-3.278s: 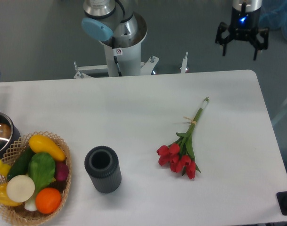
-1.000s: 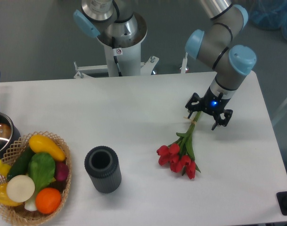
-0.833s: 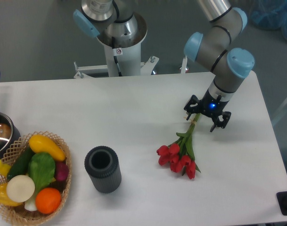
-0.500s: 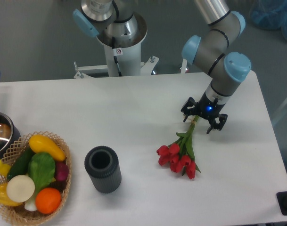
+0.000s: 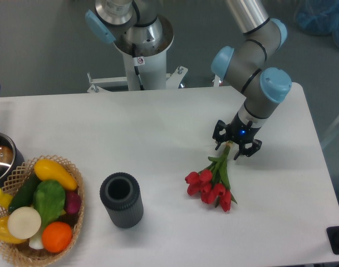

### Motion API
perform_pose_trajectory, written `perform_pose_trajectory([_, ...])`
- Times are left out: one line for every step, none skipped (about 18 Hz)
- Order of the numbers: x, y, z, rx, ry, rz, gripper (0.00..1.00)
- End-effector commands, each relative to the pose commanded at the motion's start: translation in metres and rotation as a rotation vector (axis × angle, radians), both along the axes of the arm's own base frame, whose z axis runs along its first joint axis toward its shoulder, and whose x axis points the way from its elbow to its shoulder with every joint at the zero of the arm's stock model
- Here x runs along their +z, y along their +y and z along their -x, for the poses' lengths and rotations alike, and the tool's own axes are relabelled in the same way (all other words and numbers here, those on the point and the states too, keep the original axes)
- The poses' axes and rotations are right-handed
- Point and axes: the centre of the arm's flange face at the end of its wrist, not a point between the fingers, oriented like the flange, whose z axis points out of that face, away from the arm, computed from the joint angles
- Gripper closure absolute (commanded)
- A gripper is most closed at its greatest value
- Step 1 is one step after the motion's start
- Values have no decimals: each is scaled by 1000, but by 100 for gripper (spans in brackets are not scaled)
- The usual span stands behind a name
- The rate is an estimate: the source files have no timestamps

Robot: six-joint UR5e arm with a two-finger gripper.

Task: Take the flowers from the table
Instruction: 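Lower the gripper onto the tulip stems and close it around them, then lift the gripped tulips up off the table and pull them away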

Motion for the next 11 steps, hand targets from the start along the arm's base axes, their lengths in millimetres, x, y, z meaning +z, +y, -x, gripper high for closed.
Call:
perform_pose_trajectory([0,0,0,-1,3,-1,35])
perform_pose_trajectory([0,0,0,-1,3,-1,38])
perform_pose_trajectory([0,0,0,-1,3,-1,41])
perform_pose_trajectory([0,0,0,0,3,-1,43])
perform_pose_trajectory([0,0,0,-1,3,-1,45])
perform_pose_trajectory([-1,0,1,0,3,-1,50])
perform_pose_trajectory([0,1,2,0,6,-2,55])
perform_pose_trajectory([1,1,2,0,7,-2,57])
perform_pose_trajectory([1,1,3,0,7,-2,62])
perform_pose_trajectory([2,2,3,-2,9,-3,65])
perform_pose_trajectory([2,2,3,0,11,0,70])
